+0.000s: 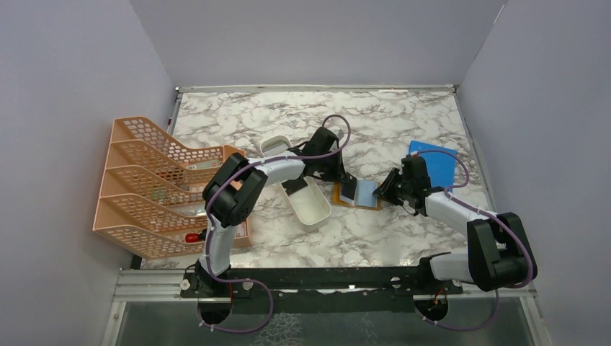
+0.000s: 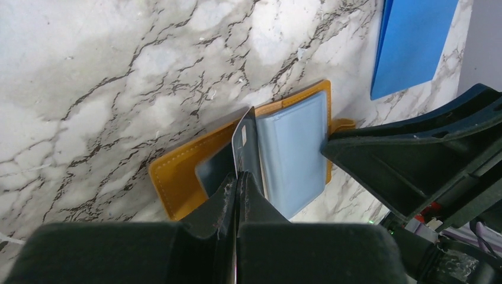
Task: Put the credit cards into the card holder
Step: Insert the credit card into the card holder.
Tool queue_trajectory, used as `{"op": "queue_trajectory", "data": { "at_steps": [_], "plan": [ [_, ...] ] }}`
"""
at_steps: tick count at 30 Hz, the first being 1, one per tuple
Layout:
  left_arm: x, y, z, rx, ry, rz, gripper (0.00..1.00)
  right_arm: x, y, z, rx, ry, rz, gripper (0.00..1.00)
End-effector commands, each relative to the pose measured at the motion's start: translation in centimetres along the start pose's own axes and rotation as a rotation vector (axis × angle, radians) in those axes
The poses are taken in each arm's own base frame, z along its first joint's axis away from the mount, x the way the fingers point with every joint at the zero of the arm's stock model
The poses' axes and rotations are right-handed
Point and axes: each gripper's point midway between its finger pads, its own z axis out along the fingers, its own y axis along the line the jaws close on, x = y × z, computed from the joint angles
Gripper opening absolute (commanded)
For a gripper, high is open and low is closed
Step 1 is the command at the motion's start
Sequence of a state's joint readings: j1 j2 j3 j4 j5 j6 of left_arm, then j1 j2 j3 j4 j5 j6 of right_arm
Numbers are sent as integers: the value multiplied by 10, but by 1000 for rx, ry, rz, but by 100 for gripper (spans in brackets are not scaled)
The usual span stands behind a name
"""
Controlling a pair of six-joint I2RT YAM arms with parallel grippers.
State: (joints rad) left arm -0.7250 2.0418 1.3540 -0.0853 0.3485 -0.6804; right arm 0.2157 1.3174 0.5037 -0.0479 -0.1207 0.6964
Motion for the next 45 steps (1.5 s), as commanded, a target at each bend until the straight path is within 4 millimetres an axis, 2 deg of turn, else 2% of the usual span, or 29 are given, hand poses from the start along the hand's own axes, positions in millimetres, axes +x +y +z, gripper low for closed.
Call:
{"op": "queue_trajectory", "data": {
  "at_steps": [1, 7, 13, 18, 24, 29, 35, 45],
  "plan": [
    [14, 5, -2, -34, 21, -43, 0, 18, -23, 4, 79, 48, -1, 30],
    [23, -3, 2, 24, 21, -70, 0, 21, -24, 4, 76, 54, -4, 30],
    [11, -15, -9, 49, -26, -70, 0, 24, -25, 5, 73, 60, -4, 29],
    [6, -19, -15, 48, -45, -62, 0, 19, -25, 3, 83, 47, -21, 25],
    [10, -17, -12, 51, -34, -66, 0, 0, -8, -13, 49, 17, -74, 28],
    [6, -27, -14, 87, -48, -71, 0, 1, 2, -14, 6, 40, -95, 31],
    [3, -39, -18, 123, -50, -59, 0, 12, -7, -4, 20, 72, -96, 28],
    [2, -41, -19, 133, -53, -51, 0, 10, -16, 1, 62, 63, -109, 17]
  ]
}}
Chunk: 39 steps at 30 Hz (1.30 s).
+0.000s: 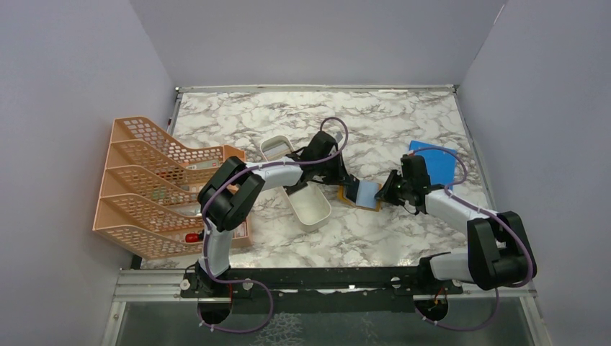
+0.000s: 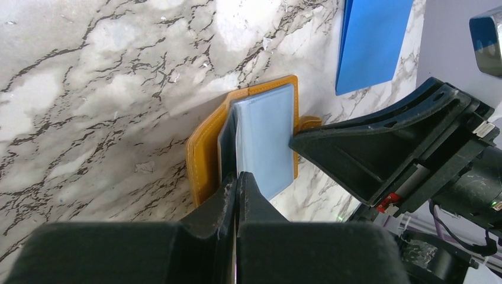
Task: Put the credit cards into the card holder
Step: Insert the credit card into the card holder.
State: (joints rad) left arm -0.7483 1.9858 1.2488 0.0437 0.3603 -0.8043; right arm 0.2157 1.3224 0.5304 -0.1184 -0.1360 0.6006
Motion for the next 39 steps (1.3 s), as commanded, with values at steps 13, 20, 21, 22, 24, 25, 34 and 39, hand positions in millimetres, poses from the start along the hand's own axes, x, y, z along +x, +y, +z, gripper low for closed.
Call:
{"op": "queue_trajectory", "data": {
  "at_steps": [13, 20, 21, 22, 24, 25, 34, 39],
  "plan": [
    [-1, -27, -10, 119, -4, -21, 0, 5, -10, 5, 44, 16, -18, 16],
    [3, -16, 0, 101, -3, -45, 0, 7, -10, 5, 37, 20, -18, 16],
    [4, -14, 1, 95, -2, -49, 0, 7, -10, 4, 35, 20, -17, 16],
    [4, -12, 2, 91, -2, -48, 0, 7, -10, 4, 34, 19, -17, 16],
    [6, -8, 4, 79, -1, -50, 0, 6, -9, 3, 32, 15, -19, 16],
    [6, -6, 5, 72, -1, -49, 0, 6, -9, 3, 33, 14, -20, 16],
    [5, 17, 6, -20, -12, -25, 0, 4, -8, 4, 35, 14, -26, 16],
    [5, 19, 9, -18, -9, -27, 0, 4, -8, 4, 35, 17, -26, 16]
  ]
}}
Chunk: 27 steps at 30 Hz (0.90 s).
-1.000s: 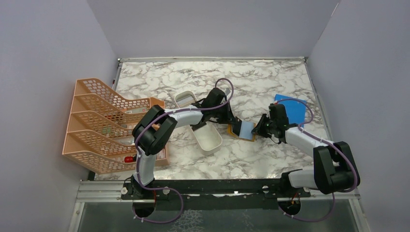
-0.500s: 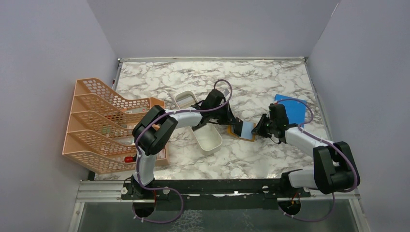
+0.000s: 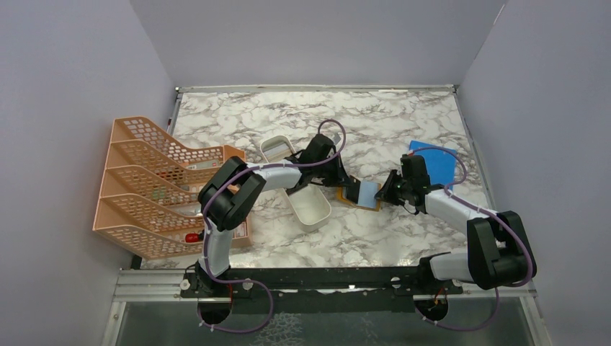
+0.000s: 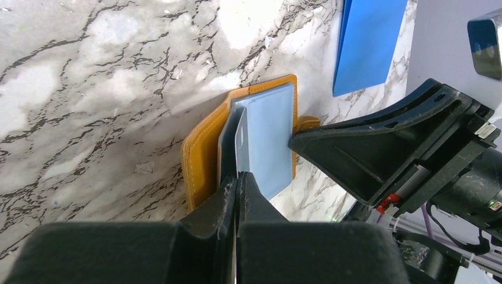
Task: Put the credit cards into the card holder
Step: Insert the credit card into the card holder.
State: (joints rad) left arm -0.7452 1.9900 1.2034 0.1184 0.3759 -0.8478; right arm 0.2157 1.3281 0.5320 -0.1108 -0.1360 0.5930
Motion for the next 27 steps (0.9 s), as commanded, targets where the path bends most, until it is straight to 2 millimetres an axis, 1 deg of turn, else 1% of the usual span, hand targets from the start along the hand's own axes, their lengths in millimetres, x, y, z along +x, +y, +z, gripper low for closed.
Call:
{"op": "queue_trajectory", "data": {
  "at_steps": [1, 18, 22, 27],
  "plan": [
    [0, 16, 7, -39, 0, 9, 0, 5, -8, 3, 34, 17, -18, 16],
    [16, 20, 14, -30, 41, 9, 0, 8, -8, 7, 32, 37, -10, 16],
    [19, 26, 17, -48, 55, 14, 0, 6, -7, 7, 31, 30, -7, 16],
    [25, 32, 22, -75, 70, 33, 0, 9, -11, 9, 42, 35, -7, 16]
  ]
}}
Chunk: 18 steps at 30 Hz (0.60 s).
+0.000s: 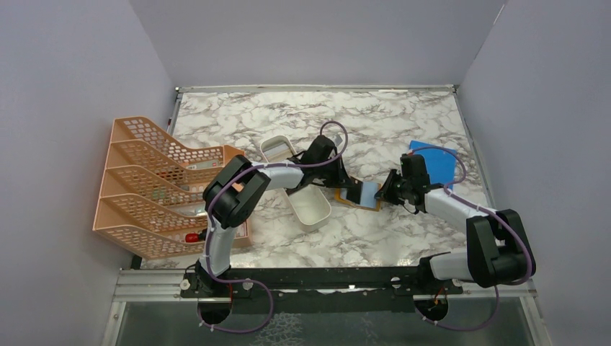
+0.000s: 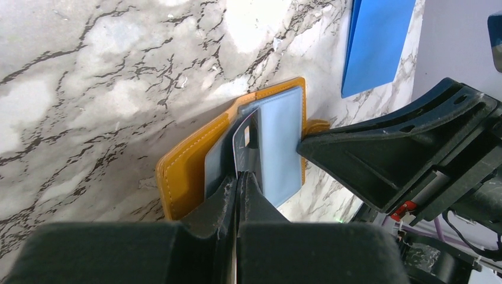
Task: Put the credit cards into the card holder
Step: Insert the credit card into the card holder.
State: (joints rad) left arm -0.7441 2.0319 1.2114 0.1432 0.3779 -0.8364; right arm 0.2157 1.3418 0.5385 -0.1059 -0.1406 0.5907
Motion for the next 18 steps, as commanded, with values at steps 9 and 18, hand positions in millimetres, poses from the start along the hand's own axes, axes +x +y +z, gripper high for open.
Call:
{"op": "queue_trajectory", "data": {
  "at_steps": [9, 18],
  "plan": [
    [24, 13, 18, -51, 69, 38, 1, 9, -10, 8, 39, 35, -2, 16],
    [3, 4, 10, -87, 10, 78, 34, 5, -7, 4, 30, 18, -2, 18]
  ]
}}
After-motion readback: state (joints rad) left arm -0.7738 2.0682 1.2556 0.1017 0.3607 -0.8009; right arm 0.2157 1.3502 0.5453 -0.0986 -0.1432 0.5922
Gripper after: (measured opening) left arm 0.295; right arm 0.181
